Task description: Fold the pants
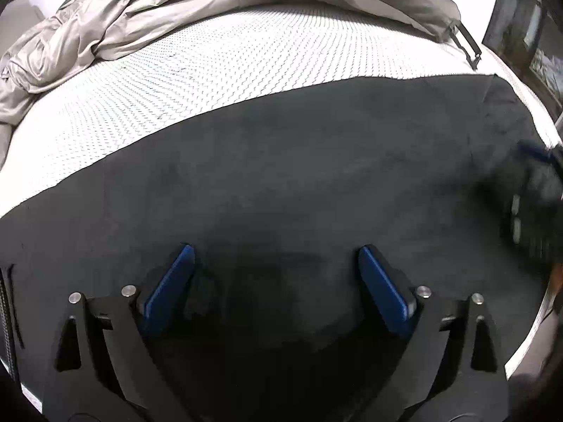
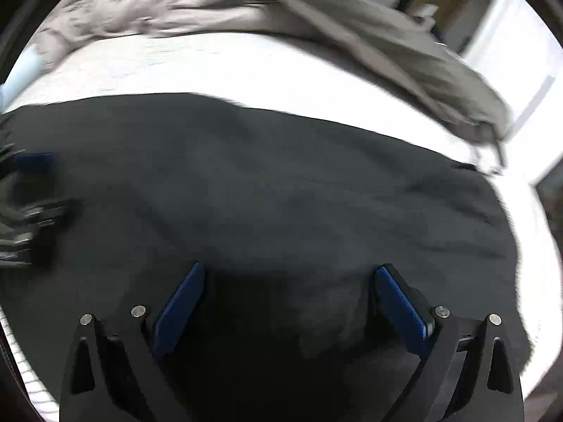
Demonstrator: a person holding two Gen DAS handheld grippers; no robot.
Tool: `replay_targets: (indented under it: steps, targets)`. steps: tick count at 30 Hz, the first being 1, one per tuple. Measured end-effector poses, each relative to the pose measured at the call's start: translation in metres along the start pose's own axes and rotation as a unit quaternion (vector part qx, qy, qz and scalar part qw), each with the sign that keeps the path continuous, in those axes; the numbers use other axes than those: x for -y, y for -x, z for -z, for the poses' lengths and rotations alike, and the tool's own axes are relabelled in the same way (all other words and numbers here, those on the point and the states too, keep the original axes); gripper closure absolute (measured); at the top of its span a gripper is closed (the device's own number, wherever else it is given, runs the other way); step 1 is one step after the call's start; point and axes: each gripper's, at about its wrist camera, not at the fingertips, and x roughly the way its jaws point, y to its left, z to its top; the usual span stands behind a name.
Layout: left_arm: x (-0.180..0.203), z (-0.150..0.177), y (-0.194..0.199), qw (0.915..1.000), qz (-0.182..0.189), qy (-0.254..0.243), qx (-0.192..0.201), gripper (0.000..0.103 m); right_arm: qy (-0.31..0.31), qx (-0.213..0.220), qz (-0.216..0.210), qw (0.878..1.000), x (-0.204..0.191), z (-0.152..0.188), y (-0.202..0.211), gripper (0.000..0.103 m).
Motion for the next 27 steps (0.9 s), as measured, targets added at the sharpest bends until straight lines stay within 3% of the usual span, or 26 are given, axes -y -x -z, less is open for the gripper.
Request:
replay_targets:
  steps: [2,3,6,8,11,13,15,19,24,27]
  targets:
    - [-0.005,0.003,0.001,1.0000,0.002,0.004,0.000,0.008,-0.029,-0.008,0.089,0.996,0.021,0.003,-0.003,0.004]
    - [-0.006,0.004,0.003,1.0000,0.002,0.003,0.000,0.008,-0.041,-0.010,0.106,0.993,0.028,0.004,-0.003,0.004]
    - [-0.010,0.002,0.011,0.9999,0.012,0.000,0.005,0.014,-0.057,-0.001,0.039,0.998,0.027,0.000,0.004,0.004]
    - [-0.012,-0.006,0.016,0.9995,0.022,0.008,0.024,0.015,-0.057,0.010,-0.029,0.998,0.011,-0.009,0.012,0.004]
    - [-0.017,-0.018,0.017,0.9986,0.032,0.027,0.034,0.022,-0.026,0.013,-0.074,0.997,-0.020,-0.032,0.012,0.004]
    - [-0.024,-0.022,0.014,0.9978,0.040,0.042,0.031,0.024,0.002,0.004,-0.078,0.997,-0.048,-0.048,0.010,0.004]
    - [-0.030,-0.023,0.009,0.9981,0.025,0.049,0.027,0.027,0.028,-0.003,-0.077,0.997,-0.068,-0.063,0.000,0.004]
    - [-0.043,-0.018,0.002,0.9977,0.027,0.062,0.011,0.033,0.064,-0.014,-0.040,0.997,-0.084,-0.076,-0.024,0.003]
    - [-0.052,-0.007,0.010,0.9990,0.004,0.043,0.011,0.033,-0.009,-0.022,-0.004,1.000,-0.025,-0.063,-0.031,0.002]
    - [-0.055,0.002,0.018,0.9982,0.010,0.058,0.010,0.033,-0.065,-0.033,0.032,0.997,0.011,-0.044,-0.028,0.002]
